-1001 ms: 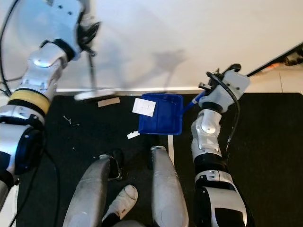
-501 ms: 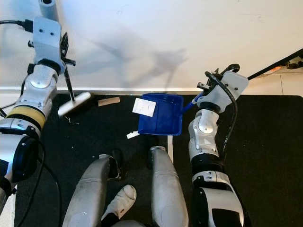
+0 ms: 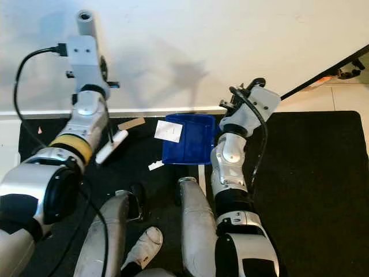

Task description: Sweep floor

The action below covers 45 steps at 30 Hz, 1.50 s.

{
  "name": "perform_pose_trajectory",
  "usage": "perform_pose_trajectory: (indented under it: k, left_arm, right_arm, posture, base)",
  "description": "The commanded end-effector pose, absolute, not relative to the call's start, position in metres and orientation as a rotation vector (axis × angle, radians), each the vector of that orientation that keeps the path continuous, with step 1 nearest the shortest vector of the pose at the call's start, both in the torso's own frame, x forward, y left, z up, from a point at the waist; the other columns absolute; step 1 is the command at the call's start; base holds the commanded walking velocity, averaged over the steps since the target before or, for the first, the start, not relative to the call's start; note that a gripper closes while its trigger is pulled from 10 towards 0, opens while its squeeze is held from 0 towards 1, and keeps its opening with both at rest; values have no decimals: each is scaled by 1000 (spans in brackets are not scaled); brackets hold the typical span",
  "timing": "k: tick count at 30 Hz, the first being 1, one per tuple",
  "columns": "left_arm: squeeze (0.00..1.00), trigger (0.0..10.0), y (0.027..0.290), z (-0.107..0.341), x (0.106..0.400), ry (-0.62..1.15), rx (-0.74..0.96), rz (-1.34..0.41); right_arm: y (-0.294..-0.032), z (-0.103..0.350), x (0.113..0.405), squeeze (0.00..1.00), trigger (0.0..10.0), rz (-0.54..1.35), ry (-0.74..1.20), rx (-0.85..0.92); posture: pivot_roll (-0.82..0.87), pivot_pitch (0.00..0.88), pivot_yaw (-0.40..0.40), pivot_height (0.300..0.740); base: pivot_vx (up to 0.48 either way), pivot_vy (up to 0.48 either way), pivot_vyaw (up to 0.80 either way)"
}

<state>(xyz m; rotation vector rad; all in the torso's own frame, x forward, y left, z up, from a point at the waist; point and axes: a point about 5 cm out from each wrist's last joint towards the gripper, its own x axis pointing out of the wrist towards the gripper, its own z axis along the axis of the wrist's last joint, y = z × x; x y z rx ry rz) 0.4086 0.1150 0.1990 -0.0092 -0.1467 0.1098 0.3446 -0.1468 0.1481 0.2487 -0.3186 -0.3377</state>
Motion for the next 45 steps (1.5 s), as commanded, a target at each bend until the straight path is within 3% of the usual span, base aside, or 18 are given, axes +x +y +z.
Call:
perform_pose_trajectory:
  k: [1, 10, 19, 24, 26, 30, 36, 42, 45]
  left_arm:
    - [0, 10000, 88, 204, 407, -158, -138, 65]
    - [0, 10000, 53, 255, 407, -278, -396, 2]
    - [0, 10000, 59, 267, 410, -324, -381, -48]
    - [0, 10000, 72, 276, 411, -399, -215, -230]
    - [0, 10000, 93, 277, 409, -470, -54, -288]
    - [0, 10000, 141, 264, 408, -451, 146, -234]
    - [0, 10000, 178, 244, 403, -386, 367, -218]
    - [0, 10000, 184, 233, 400, -365, 415, -196]
    - [0, 10000, 169, 218, 397, -372, 425, -251]
  right_arm:
    - [-115, 124, 340, 0, 10000, -261, -171, 439]
    - [-104, 132, 350, 0, 10000, -184, -132, 627]
    - [-100, 136, 360, 0, 10000, -109, -100, 664]
    - [-108, 133, 360, 0, 10000, -104, -94, 651]
    - [-116, 127, 358, 0, 10000, -115, -86, 633]
    - [-131, 117, 352, 0, 10000, -153, -84, 576]
    - [-148, 112, 346, 0, 10000, -259, -93, 519]
    - [-150, 111, 344, 0, 10000, -263, -97, 505]
    - [-148, 113, 343, 0, 10000, -249, -114, 482]
  posture:
    - [-124, 534, -35, 740]
    - [-89, 507, -24, 740]
    - [-56, 471, -11, 740]
    - [-44, 469, -7, 740]
    - [-41, 469, -6, 740]
    - [-44, 481, 0, 740]
    - [-52, 488, 4, 740]
    - [-59, 494, 3, 740]
    - [-91, 511, -4, 740]
  base:
    - [0, 0, 0]
    - [0, 0, 0]
    - [0, 0, 0]
    - [0, 0, 0]
    - [0, 0, 0]
    - [0, 0, 0]
    - [0, 0, 0]
    - [0, 0, 0]
    - [0, 0, 0]
